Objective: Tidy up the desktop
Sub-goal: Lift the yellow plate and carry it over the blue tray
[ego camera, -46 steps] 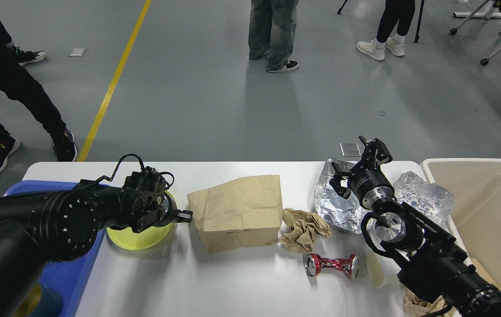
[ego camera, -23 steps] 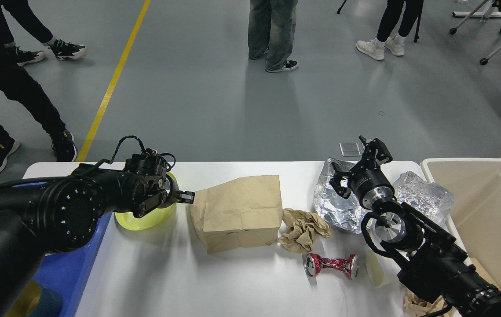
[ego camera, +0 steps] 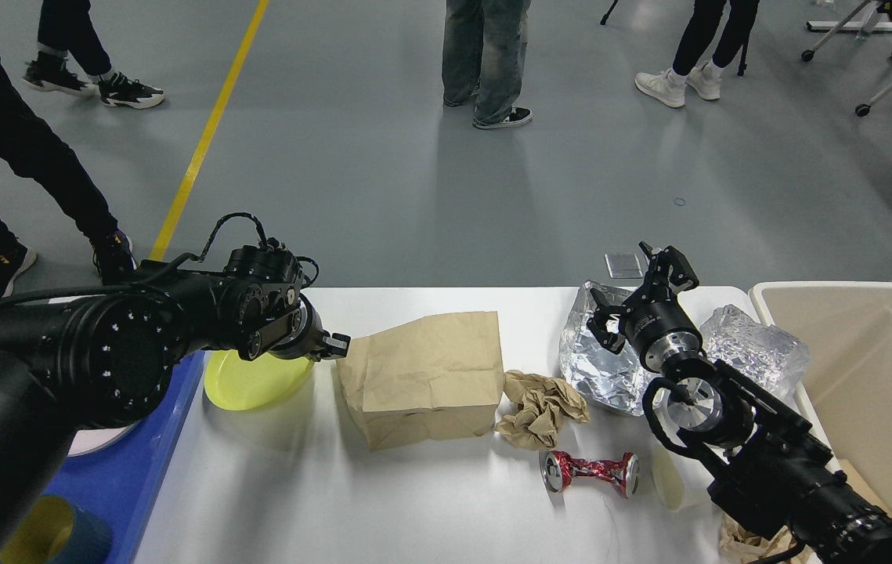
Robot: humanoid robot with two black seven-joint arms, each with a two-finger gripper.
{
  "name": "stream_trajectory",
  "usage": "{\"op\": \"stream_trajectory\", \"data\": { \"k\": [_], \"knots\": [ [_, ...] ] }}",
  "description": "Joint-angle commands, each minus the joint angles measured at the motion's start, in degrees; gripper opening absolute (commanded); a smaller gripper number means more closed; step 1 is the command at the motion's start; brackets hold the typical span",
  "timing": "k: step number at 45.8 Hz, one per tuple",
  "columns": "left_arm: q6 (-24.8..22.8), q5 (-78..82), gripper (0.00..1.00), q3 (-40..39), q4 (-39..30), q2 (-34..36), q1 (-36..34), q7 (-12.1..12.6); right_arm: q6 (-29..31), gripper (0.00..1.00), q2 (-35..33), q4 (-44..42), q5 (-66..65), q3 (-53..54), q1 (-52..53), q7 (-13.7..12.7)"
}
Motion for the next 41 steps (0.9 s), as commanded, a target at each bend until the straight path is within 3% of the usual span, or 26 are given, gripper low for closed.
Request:
{"op": "stream_trajectory", "data": {
  "k": [1,25,41],
  "knots": [
    [-5.91,-0.09,0.00,-0.46,-0.17,0.00,-2.28,0.02,0.08,1.00,0.00,0.00,0.00,-0.02,0.00,0.00],
    [-22.18,-0.53,0.00,-0.64,-0.61,3.16,-11.33,-0.15,-0.01,1.00,0.00,0.00,0.00,-0.02,0.00,0.00],
    [-22.43,0.09,0.00,-0.11,-0.08,19.15,-10.98,0.02,-0.01,1.00,0.00,0.00,0.00,0.07,0.00,0.00]
  ]
}}
